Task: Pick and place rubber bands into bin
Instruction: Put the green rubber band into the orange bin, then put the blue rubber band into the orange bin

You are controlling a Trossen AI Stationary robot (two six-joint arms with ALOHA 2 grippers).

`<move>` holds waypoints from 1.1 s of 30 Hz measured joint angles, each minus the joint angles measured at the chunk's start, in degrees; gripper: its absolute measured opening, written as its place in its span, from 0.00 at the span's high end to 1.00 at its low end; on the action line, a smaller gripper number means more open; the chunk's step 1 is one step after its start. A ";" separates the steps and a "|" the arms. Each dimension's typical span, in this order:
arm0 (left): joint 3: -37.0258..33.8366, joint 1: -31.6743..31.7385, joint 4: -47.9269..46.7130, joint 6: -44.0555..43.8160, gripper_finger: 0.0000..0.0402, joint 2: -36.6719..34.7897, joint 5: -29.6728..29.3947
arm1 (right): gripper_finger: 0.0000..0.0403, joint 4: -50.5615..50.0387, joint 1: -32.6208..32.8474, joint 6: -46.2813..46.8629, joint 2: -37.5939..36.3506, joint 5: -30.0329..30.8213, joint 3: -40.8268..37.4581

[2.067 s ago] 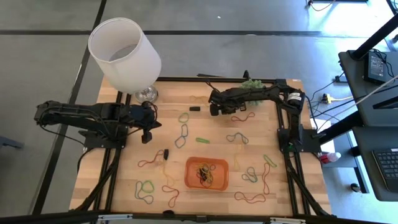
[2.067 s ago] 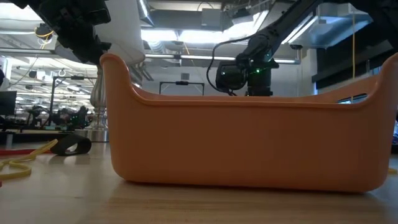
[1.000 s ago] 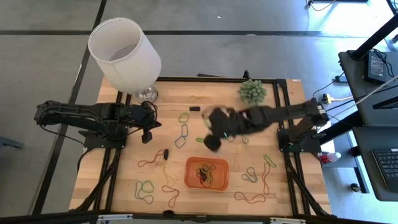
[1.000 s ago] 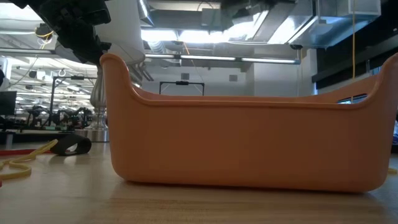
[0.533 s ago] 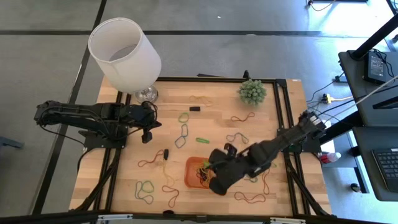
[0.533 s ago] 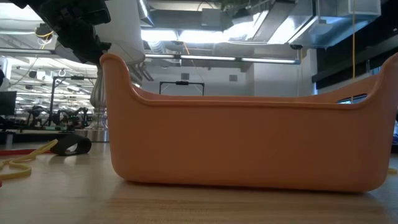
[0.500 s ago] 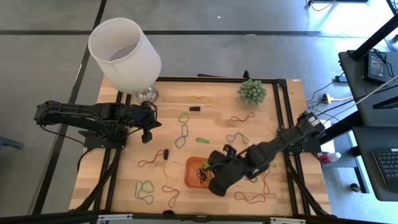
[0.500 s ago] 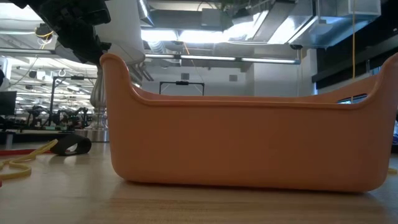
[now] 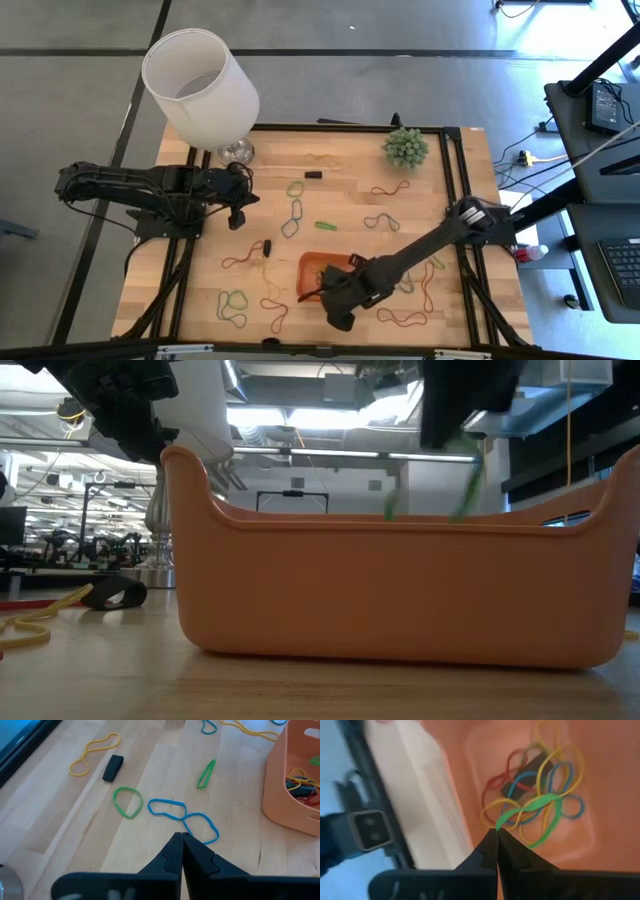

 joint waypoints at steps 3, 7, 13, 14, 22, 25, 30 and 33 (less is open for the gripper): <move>0.00 0.00 0.02 -0.02 0.99 0.00 0.00 | 1.00 -0.04 -0.34 0.01 2.62 -1.58 0.00; 0.00 0.00 0.00 -0.02 0.99 0.00 0.24 | 1.00 -0.83 -1.16 1.43 6.16 -4.25 0.00; 0.00 0.00 0.00 -0.65 0.99 0.00 0.41 | 0.99 -2.55 -1.76 3.19 8.02 -5.35 0.00; 0.00 0.00 0.00 -1.01 0.99 0.00 0.42 | 0.98 -2.50 -1.74 3.25 7.99 -5.32 0.00; 0.00 0.00 -0.02 -1.33 1.00 0.00 0.42 | 0.85 -3.02 -2.02 4.52 7.17 -4.59 0.00; 0.00 0.00 -0.03 -1.33 0.99 0.00 0.42 | 0.78 -3.26 -2.07 4.48 6.68 -4.51 0.00; 0.00 0.00 -0.05 -1.33 0.99 0.02 0.40 | 0.68 -3.67 -2.13 4.42 4.84 -4.42 0.01; 0.00 0.00 -0.06 -1.33 0.99 0.01 0.41 | 0.63 -3.97 -2.18 4.39 3.26 -3.77 0.02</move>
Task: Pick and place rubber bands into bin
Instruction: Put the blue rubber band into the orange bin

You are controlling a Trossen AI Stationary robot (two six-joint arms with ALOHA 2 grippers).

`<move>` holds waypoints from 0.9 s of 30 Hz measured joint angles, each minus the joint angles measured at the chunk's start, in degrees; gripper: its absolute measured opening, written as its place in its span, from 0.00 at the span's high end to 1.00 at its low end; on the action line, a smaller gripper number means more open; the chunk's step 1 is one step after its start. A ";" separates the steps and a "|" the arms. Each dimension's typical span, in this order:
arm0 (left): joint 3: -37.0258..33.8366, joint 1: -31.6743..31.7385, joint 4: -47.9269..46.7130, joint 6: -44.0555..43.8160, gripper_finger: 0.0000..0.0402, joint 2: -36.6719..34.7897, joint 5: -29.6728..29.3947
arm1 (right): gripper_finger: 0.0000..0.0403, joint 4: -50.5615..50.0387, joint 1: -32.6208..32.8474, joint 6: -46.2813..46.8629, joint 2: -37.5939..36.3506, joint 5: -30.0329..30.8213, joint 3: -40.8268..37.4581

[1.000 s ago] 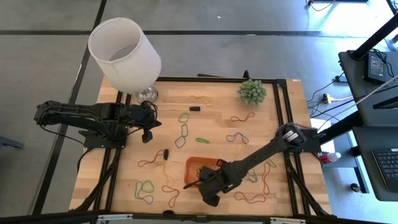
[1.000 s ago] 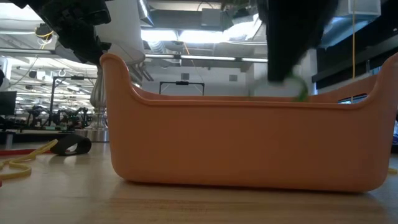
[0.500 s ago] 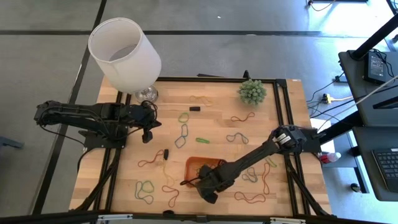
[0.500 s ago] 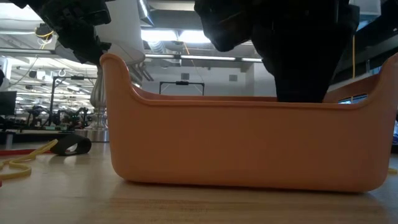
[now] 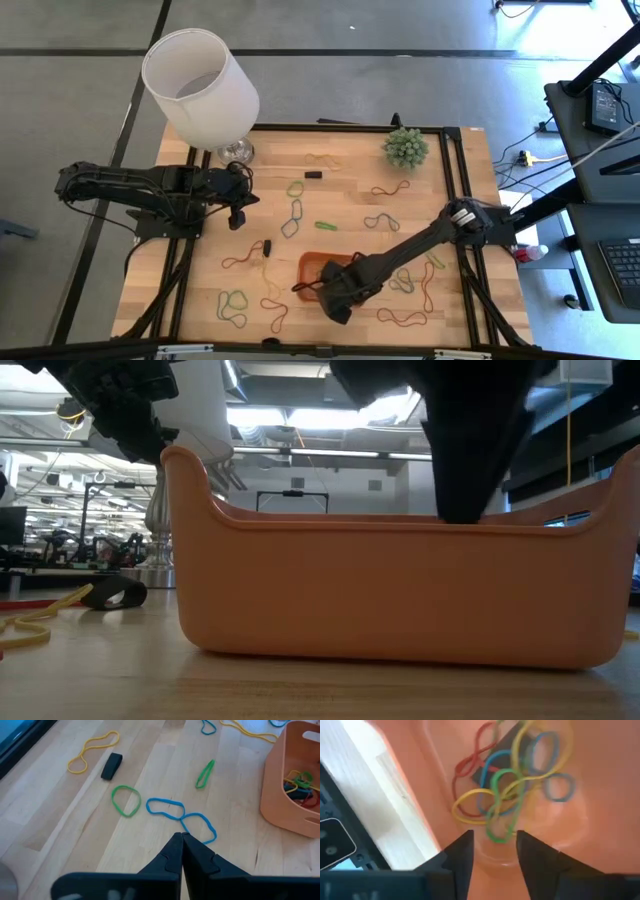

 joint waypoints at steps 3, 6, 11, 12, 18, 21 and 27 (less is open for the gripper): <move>0.00 0.00 0.00 -0.15 1.00 0.01 0.04 | 0.59 -1.57 -0.04 0.04 -2.01 2.20 0.00; 0.00 -0.01 0.02 -0.20 0.99 0.01 1.07 | 0.58 -4.59 -0.01 0.03 -5.03 6.57 -0.02; 0.00 0.00 0.00 -1.55 0.99 0.01 1.10 | 0.58 -8.30 0.11 0.14 -11.12 14.28 -1.47; 0.00 0.00 -0.04 -1.55 0.99 0.01 1.11 | 0.58 -8.56 0.11 0.35 -12.73 15.30 -2.74; 0.00 0.00 -0.01 -1.57 0.99 0.75 1.10 | 0.60 -5.76 0.11 7.53 -26.26 18.42 -19.02; 0.00 0.00 0.07 -1.55 1.00 2.52 1.10 | 0.61 1.17 0.11 12.05 -34.86 18.47 -30.10; 0.02 -0.02 4.37 -0.06 0.99 10.45 4.53 | 0.64 19.58 -0.04 17.10 -48.98 18.48 -49.96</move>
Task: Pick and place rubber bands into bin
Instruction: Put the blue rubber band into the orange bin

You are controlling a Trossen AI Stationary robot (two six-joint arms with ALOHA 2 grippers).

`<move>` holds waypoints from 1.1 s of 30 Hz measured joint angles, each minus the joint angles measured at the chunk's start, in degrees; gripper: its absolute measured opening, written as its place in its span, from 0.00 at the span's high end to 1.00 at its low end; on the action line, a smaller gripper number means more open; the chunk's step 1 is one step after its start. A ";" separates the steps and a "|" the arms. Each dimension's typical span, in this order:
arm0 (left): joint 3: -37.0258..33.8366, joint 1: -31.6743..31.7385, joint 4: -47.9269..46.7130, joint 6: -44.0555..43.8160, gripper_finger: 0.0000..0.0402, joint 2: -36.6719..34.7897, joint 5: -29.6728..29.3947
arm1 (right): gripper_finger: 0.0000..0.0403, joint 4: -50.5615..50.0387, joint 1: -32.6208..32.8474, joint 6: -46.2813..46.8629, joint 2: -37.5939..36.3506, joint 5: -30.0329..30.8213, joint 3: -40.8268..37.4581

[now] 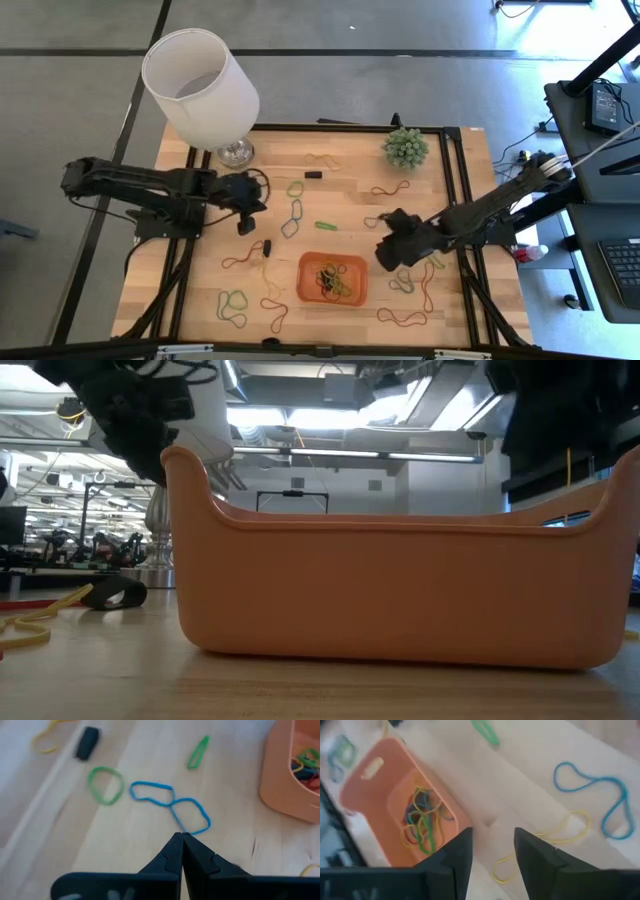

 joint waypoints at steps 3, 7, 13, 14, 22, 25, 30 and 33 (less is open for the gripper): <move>1.95 0.00 2.15 3.32 0.99 6.23 1.39 | 0.65 4.87 -0.42 4.44 -4.21 -0.03 -6.84; 7.26 0.02 1.66 12.27 0.98 15.04 1.33 | 0.66 8.24 -0.73 10.02 -7.02 0.03 -12.44; 17.09 0.93 -2.35 23.34 0.89 27.63 -1.57 | 0.67 8.56 -0.73 13.02 -7.63 -0.03 -15.34; 19.04 1.46 -3.74 23.12 0.87 29.90 -2.48 | 0.67 8.04 -0.73 13.15 -7.62 -0.03 -15.39; 31.90 7.93 -13.94 18.15 0.79 45.89 2.02 | 0.67 6.64 -0.75 9.88 -7.59 -0.01 -15.43; 35.05 9.41 -15.31 10.34 0.76 49.82 3.03 | 0.67 6.50 -0.75 7.44 -7.59 -0.04 -15.43; 38.12 10.51 -16.17 -2.46 0.72 54.10 4.45 | 0.67 6.48 -0.75 2.17 -7.58 -0.63 -15.43; 38.67 10.54 -17.03 -9.91 0.71 55.61 4.84 | 0.67 6.31 -0.75 -0.77 -7.57 -1.72 -15.43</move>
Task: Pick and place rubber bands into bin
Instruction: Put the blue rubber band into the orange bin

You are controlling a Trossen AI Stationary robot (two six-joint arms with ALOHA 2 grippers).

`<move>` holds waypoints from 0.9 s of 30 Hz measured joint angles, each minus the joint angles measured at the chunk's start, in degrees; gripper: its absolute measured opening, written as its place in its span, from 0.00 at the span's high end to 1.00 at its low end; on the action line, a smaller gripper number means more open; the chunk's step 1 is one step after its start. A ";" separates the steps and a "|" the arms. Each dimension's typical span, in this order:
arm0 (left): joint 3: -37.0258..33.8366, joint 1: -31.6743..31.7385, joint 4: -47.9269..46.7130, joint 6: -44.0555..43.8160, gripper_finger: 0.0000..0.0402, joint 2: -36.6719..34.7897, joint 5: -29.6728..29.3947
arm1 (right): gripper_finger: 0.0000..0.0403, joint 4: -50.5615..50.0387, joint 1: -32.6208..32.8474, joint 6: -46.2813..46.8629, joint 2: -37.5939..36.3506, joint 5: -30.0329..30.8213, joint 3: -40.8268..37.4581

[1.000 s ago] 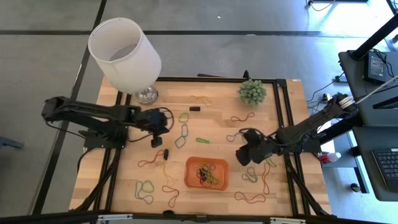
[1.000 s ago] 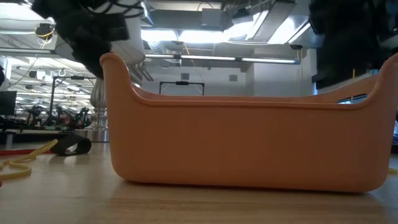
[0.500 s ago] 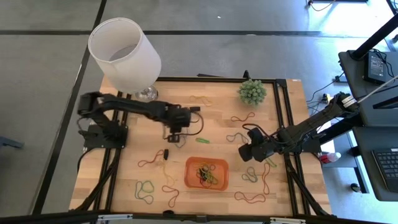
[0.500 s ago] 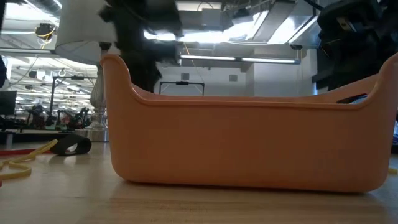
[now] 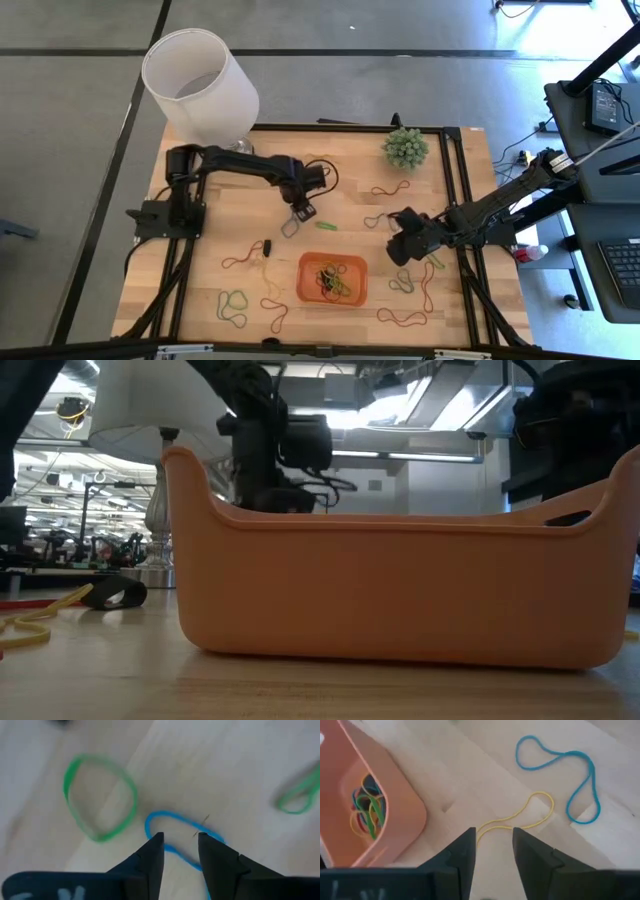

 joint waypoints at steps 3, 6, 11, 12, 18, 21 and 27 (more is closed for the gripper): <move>-0.02 0.00 -0.92 -7.73 0.71 1.17 0.10 | 0.67 -0.12 0.00 -3.26 -0.08 -1.32 0.00; -0.09 0.00 -1.97 -13.62 0.73 1.93 -0.12 | 0.67 -0.09 0.02 -6.27 -0.30 -1.50 0.00; -0.04 0.00 -0.87 -21.54 0.76 2.93 -4.01 | 0.67 0.05 0.02 -10.48 -0.71 -1.53 0.00; -0.04 0.00 -0.40 -23.17 0.77 3.23 -4.52 | 0.67 0.14 0.02 -11.36 -0.77 -1.55 0.01; 0.20 -0.68 -1.10 -27.98 0.82 5.42 -4.12 | 0.67 0.27 0.02 -16.44 -1.09 -2.99 0.00; 0.28 -1.77 -1.53 -29.21 0.86 6.54 -4.95 | 0.67 0.29 0.02 -18.28 -1.11 -3.88 0.02; -0.02 -4.18 -1.42 -33.92 0.99 4.84 -7.26 | 0.67 0.31 0.02 -21.11 -1.11 -4.52 0.02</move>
